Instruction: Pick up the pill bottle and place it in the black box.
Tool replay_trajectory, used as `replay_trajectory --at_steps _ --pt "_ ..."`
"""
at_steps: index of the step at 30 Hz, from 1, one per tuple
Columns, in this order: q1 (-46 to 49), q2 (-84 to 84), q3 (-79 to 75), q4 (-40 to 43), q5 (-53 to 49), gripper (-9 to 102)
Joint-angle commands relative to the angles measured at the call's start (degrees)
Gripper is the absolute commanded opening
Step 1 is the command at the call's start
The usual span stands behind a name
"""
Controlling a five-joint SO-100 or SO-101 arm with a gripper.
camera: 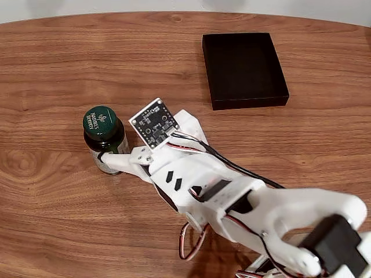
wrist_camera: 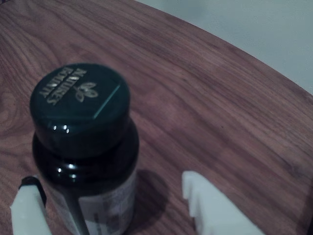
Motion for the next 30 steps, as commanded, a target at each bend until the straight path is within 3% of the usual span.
replay_trajectory --at_steps 1,30 --pt "-0.6 -2.8 -5.9 -4.0 1.2 33" --pt "-2.2 -28.7 -21.3 -19.1 -3.0 31"
